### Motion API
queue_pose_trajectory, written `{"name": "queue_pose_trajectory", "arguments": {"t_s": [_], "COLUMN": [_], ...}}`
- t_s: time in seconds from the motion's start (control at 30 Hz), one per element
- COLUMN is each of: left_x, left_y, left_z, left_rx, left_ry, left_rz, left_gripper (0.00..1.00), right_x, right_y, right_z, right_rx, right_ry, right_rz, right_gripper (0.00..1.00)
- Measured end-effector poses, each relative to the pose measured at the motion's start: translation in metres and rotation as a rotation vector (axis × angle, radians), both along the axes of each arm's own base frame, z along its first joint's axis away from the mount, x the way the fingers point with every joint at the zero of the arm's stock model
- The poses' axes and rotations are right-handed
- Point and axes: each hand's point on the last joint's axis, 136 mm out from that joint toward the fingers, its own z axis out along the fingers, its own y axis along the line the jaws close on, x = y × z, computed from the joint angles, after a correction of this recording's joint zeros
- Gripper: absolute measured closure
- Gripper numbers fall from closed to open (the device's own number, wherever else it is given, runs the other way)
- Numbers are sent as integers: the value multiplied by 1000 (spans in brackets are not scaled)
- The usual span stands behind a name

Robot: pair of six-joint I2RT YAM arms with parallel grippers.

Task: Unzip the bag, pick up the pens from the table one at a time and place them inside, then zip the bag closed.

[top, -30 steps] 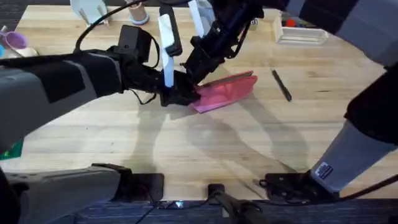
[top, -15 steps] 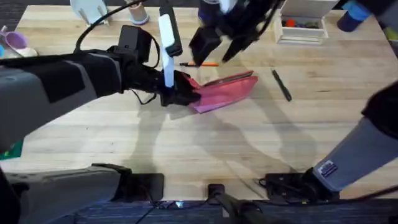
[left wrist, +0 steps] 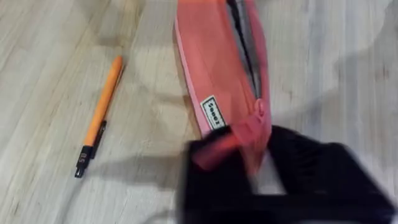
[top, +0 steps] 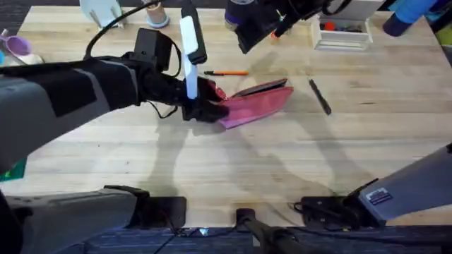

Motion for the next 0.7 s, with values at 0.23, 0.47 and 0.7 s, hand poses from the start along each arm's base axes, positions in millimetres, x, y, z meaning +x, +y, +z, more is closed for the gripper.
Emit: {"name": "queue_pose_trajectory", "arguments": {"t_s": [0.23, 0.47, 0.7], "left_x": [0, 3, 20], "left_y": [0, 4, 23], "left_z": [0, 2, 70], "left_rx": [-3, -2, -2], "left_ry": [1, 22, -108], "left_rz": [1, 35, 137], "left_gripper": [10, 7, 8], "right_x": [-3, -5, -15], "right_y": [-4, -5, -16], "right_z": [-3, -3, 10], "right_rx": [-24, -53, -107], "right_ry": [10, -28, -110], "right_rz": [13, 121, 261], "right_gripper": [6, 6, 6]}}
